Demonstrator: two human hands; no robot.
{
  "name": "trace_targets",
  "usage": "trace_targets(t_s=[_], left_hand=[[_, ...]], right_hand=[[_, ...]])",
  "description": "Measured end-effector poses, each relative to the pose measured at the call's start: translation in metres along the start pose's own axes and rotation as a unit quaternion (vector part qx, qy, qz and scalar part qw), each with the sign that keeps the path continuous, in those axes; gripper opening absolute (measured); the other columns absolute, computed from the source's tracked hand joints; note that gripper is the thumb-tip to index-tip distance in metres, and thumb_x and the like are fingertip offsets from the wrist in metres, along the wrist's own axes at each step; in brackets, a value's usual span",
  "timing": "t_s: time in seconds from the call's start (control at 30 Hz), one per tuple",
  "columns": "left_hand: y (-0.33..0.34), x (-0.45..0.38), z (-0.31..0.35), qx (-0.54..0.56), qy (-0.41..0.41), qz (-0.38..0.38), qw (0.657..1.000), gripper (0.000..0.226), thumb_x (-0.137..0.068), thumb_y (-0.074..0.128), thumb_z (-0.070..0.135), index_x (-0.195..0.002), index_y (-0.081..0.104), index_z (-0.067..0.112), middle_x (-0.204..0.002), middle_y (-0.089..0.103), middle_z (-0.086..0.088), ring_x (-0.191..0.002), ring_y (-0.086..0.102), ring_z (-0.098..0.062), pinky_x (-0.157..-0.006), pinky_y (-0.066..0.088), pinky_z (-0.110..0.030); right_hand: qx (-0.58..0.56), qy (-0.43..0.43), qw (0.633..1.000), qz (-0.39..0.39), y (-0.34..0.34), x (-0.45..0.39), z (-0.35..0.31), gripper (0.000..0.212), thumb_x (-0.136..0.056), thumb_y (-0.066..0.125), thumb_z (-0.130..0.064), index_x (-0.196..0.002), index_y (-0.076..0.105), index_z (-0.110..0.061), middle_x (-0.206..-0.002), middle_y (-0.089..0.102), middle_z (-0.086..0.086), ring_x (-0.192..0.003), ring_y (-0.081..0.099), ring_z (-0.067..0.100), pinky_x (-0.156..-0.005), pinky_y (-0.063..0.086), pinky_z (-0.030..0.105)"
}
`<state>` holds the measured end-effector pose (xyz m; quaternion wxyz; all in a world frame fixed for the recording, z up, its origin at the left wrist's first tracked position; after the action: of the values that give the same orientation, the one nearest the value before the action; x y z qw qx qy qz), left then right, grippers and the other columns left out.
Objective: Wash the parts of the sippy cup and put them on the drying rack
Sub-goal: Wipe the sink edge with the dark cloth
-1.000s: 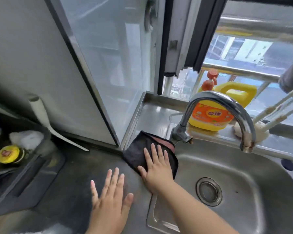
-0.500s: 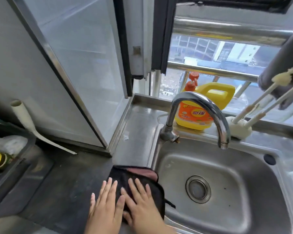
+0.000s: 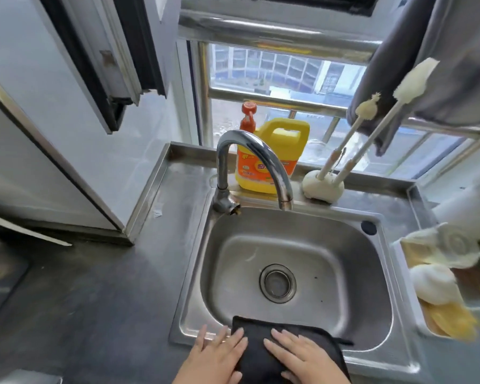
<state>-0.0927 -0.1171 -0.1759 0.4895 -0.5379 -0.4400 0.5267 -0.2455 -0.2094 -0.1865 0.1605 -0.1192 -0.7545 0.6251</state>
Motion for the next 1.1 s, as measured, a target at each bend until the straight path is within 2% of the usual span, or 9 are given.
trace_targets(t_s=[0.1, 0.23, 0.33, 0.47, 0.57, 0.73, 0.87, 0.97, 1.1], left_hand=[[-0.016, -0.023, 0.032, -0.014, 0.059, 0.002, 0.998, 0.048, -0.065, 0.049, 0.053, -0.101, 0.070, 0.030, -0.109, 0.069, 0.012, -0.142, 0.026, -0.026, -0.106, 0.009, -0.059], [-0.034, -0.049, 0.047, 0.051, 0.042, -0.007, 0.998, 0.036, -0.063, 0.048, 0.049, -0.074, 0.076, 0.029, -0.083, 0.071, 0.016, -0.102, 0.066, -0.010, -0.106, 0.012, -0.051], [-0.035, -0.063, 0.046, 0.113, 0.000, 0.013, 0.994, 0.041, -0.075, 0.042, 0.039, -0.091, 0.075, 0.021, -0.096, 0.070, 0.011, -0.105, 0.062, -0.010, -0.103, 0.028, -0.041], [-0.008, -0.069, 0.056, 0.115, 0.014, -0.133, 0.984, 0.054, -0.080, 0.041, 0.041, -0.119, 0.066, 0.013, -0.125, 0.063, 0.000, -0.114, 0.060, -0.015, -0.098, 0.049, -0.034], [0.005, -0.069, 0.078, 0.136, 0.049, -0.160, 0.976, 0.072, -0.055, 0.069, 0.059, -0.109, 0.068, 0.012, -0.103, 0.073, -0.001, -0.092, 0.070, -0.015, -0.074, 0.058, -0.029], [0.012, -0.090, 0.146, 0.128, 0.120, -0.139, 0.975, 0.105, -0.030, 0.084, 0.061, -0.118, 0.057, 0.013, -0.113, 0.070, 0.002, -0.101, 0.068, -0.012, -0.081, 0.054, -0.026], [0.013, -0.110, 0.166, 0.152, 0.138, -0.121, 0.971, 0.083, -0.020, 0.084, 0.063, -0.094, 0.077, 0.026, -0.103, 0.072, 0.011, -0.092, 0.069, -0.003, -0.076, 0.053, -0.018], [0.016, -0.099, 0.149, 0.173, 0.145, -0.086, 0.970, 0.072, -0.034, 0.081, 0.055, -0.099, 0.075, 0.027, -0.103, 0.072, 0.014, -0.092, 0.068, -0.001, -0.078, 0.051, -0.015], [0.009, -0.064, 0.089, 0.214, 0.101, -0.084, 0.968, 0.054, -0.063, 0.036, 0.023, -0.113, 0.056, 0.021, -0.102, 0.073, 0.009, -0.089, 0.070, -0.005, -0.091, 0.038, -0.018]], right_hand=[[-0.002, 0.020, 1.000, -0.012, -0.002, 0.028, 0.026, 0.048, -0.103, 0.014, -0.032, -0.150, 0.006, -0.037, -0.158, 0.001, -0.016, -0.129, 0.037, 0.000, -0.110, 0.012, 0.016], [-0.122, 0.068, 0.990, 0.032, -0.031, 0.040, 0.023, 0.085, -0.075, 0.058, -0.017, -0.145, 0.019, -0.047, -0.148, 0.029, -0.027, -0.124, 0.047, -0.002, -0.109, 0.023, 0.012], [-0.148, 0.069, 0.985, 0.063, -0.043, 0.027, 0.012, 0.067, -0.079, 0.049, -0.024, -0.141, 0.031, -0.044, -0.133, 0.055, -0.018, -0.121, 0.054, 0.009, -0.107, 0.030, 0.023], [-0.068, 0.127, 0.989, -0.027, -0.026, 0.018, 0.006, 0.056, -0.075, 0.043, -0.060, -0.127, 0.043, -0.041, -0.127, 0.060, -0.017, -0.114, 0.061, 0.012, -0.096, 0.046, 0.040], [-0.061, 0.146, 0.987, -0.025, -0.020, 0.038, 0.024, 0.049, -0.079, 0.043, -0.052, -0.127, 0.044, -0.043, -0.124, 0.061, -0.016, -0.108, 0.063, 0.009, -0.097, 0.040, 0.036], [-0.026, 0.183, 0.982, -0.048, -0.027, 0.101, 0.082, 0.045, -0.094, 0.027, -0.053, -0.133, 0.043, -0.037, -0.136, 0.050, -0.016, -0.123, 0.045, 0.010, -0.107, 0.019, 0.030], [-0.057, 0.267, 0.958, -0.082, -0.025, 0.120, 0.103, 0.064, -0.075, 0.038, -0.056, -0.131, 0.043, -0.026, -0.133, 0.054, -0.014, -0.122, 0.042, 0.008, -0.111, 0.005, 0.018], [-0.082, 0.270, 0.958, -0.054, -0.022, 0.107, 0.083, 0.065, -0.069, 0.040, -0.052, -0.128, 0.044, -0.025, -0.125, 0.063, -0.008, -0.119, 0.042, 0.008, -0.110, 0.007, 0.019], [-0.097, 0.178, 0.979, -0.025, -0.017, 0.053, 0.039, 0.067, -0.065, 0.044, -0.057, -0.125, 0.044, -0.026, -0.117, 0.067, -0.013, -0.112, 0.054, 0.006, -0.104, 0.024, 0.023]])
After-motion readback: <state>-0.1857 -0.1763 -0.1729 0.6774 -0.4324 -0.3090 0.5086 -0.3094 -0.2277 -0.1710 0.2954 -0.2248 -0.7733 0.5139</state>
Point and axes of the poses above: each hand's wrist, its own x-axis away from the middle knuckle, its own y-axis out of the palm, z = x × y, the point moved 6 cm from there along -x, towards the middle knuckle
